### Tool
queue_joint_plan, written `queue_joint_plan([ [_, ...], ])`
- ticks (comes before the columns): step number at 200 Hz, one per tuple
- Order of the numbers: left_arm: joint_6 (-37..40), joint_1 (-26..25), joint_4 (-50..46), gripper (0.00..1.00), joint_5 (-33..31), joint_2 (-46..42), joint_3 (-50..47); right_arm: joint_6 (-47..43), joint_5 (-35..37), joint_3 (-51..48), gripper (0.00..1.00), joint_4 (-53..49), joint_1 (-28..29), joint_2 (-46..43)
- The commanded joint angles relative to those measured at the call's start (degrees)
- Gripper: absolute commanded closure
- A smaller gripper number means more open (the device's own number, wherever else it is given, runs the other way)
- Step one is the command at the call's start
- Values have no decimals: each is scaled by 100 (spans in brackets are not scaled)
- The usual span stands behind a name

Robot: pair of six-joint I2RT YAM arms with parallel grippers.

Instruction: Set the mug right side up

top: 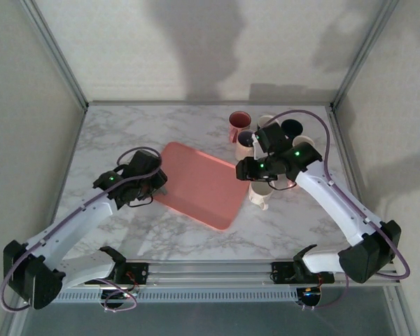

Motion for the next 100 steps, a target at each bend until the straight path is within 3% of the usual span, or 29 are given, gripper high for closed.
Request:
queue_joint_plan([
  [1, -336, -87, -101, 48, -311, 390, 62, -227, -202, 176, 54, 232, -123, 98],
  [71, -221, -48, 37, 50, -243, 1423, 339, -273, -685, 135, 54, 698, -393, 339],
  [100, -127, 55, 48, 58, -72, 1568, 267, -274, -804, 90, 54, 842, -476, 398],
])
